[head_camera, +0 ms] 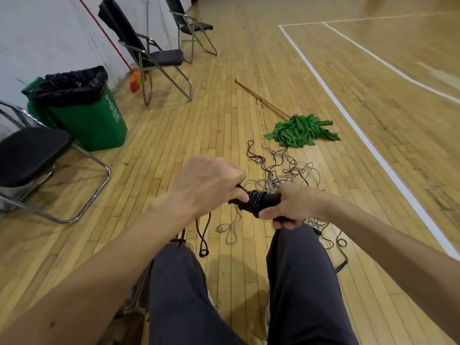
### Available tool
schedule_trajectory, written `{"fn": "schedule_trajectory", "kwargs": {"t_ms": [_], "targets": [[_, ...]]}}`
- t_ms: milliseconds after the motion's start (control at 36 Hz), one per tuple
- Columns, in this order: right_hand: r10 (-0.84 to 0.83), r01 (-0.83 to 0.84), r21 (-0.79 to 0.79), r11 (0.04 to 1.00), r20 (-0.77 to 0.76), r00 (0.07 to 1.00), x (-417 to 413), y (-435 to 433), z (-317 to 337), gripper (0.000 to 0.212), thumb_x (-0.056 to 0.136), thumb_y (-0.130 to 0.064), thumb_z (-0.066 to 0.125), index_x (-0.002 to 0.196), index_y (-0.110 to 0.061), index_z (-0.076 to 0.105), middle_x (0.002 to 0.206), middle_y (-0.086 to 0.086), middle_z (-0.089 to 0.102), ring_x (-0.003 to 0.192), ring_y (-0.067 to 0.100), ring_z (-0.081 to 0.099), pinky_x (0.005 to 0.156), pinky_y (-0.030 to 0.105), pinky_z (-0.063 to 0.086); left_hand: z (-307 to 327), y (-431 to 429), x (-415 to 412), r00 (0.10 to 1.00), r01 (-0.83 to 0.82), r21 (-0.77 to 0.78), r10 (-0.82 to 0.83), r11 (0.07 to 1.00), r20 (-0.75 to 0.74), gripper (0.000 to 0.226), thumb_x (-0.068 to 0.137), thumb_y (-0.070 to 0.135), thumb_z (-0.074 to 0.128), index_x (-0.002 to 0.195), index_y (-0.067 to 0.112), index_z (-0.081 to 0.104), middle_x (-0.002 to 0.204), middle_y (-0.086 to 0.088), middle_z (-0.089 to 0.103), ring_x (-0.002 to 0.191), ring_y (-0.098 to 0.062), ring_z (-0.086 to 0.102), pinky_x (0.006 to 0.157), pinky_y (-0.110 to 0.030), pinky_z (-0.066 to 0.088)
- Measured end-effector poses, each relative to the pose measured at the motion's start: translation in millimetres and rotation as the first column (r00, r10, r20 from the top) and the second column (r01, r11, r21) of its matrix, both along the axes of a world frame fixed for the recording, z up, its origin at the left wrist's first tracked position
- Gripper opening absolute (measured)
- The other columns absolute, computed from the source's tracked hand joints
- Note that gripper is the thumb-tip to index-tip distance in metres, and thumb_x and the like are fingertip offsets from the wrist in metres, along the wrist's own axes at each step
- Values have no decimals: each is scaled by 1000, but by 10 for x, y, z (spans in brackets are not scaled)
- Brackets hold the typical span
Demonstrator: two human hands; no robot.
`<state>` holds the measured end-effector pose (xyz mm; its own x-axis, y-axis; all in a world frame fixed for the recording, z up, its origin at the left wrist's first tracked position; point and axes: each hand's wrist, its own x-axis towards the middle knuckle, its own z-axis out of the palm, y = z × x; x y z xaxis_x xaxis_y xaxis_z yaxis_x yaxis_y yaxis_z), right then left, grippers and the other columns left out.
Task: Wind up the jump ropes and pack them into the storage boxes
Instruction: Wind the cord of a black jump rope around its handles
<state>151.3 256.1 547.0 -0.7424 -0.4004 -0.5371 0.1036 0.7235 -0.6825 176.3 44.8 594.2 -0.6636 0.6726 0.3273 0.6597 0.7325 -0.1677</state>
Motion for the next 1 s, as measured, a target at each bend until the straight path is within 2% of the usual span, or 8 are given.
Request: {"fn": "schedule_trajectory", "kwargs": {"t_ms": [83, 250, 361, 444, 583, 778, 861, 1000], "targets": [[90, -91, 22, 996, 38, 995, 76, -62, 93, 29, 94, -30, 71, 95, -1, 69, 67, 3, 67, 50, 13, 52, 48, 21, 43, 156, 6, -11, 999, 42, -57, -43, 998, -11, 54, 66, 59, 74, 52, 13, 51, 50, 11, 33, 38, -10, 28, 48, -13, 5], [206, -202, -38, 979, 138, 969, 210, -97, 211, 18, 94, -25, 71, 92, -8, 65, 69, 4, 65, 51, 13, 51, 48, 20, 41, 258, -31, -106, 999, 49, -50, -49, 998, 1, 71, 63, 83, 53, 51, 18, 29, 47, 10, 27, 41, -6, 15, 44, -17, 7], [287, -279, -68, 958, 179, 941, 307, -80, 280, 14, 94, -23, 71, 88, -11, 64, 68, 4, 64, 52, 13, 51, 48, 20, 40, 191, -24, -157, 1000, -7, -84, 8, 996, 3, 79, 60, 96, 33, 52, 18, 39, 48, 10, 32, 43, -10, 28, 42, -21, 16], [346, -338, -78, 938, 168, 923, 351, -82, 323, 14, 94, -22, 71, 87, -12, 65, 70, 6, 64, 53, 14, 51, 49, 21, 40, 160, 19, -182, 995, -56, -137, 67, 989, 72, 82, 55, 96, 37, 61, 16, 50, 55, 7, 42, 52, -11, 36, 47, -24, 27], [405, -388, -139, 911, 132, 904, 404, -71, 377, 17, 94, -21, 71, 79, -18, 66, 69, 3, 65, 52, 13, 52, 52, 24, 40, 146, 59, -210, 973, -82, -85, 98, 993, 207, 75, 52, 91, 57, 55, 19, 36, 52, 10, 34, 52, -6, 28, 50, -26, 22], [456, -417, -329, 848, 49, 889, 441, -52, 418, 25, 97, -22, 68, 71, -25, 66, 72, 4, 65, 56, 17, 53, 51, 24, 40, 6, -23, -233, 819, -167, 314, -46, 934, 573, 65, 54, 68, 77, 51, 10, 50, 51, 4, 40, 53, -12, 38, 64, -38, 44], [443, -400, -403, 823, 15, 896, 453, -57, 444, 22, 98, -20, 65, 76, -17, 65, 73, 5, 65, 56, 19, 54, 50, 23, 40, -66, -72, -253, 708, -223, 451, -175, 864, 684, 62, 60, 57, 80, 56, 0, 55, 51, 2, 43, 51, -13, 40, 54, -31, 37], [437, -403, -466, 788, -38, 899, 436, -90, 456, 22, 98, -20, 63, 80, -7, 63, 75, 8, 66, 56, 18, 55, 51, 23, 40, -189, -115, -272, 586, -288, 520, -282, 804, 760, 71, 60, 73, 70, 59, 3, 58, 51, 0, 47, 49, -15, 43, 48, -24, 32]]}}
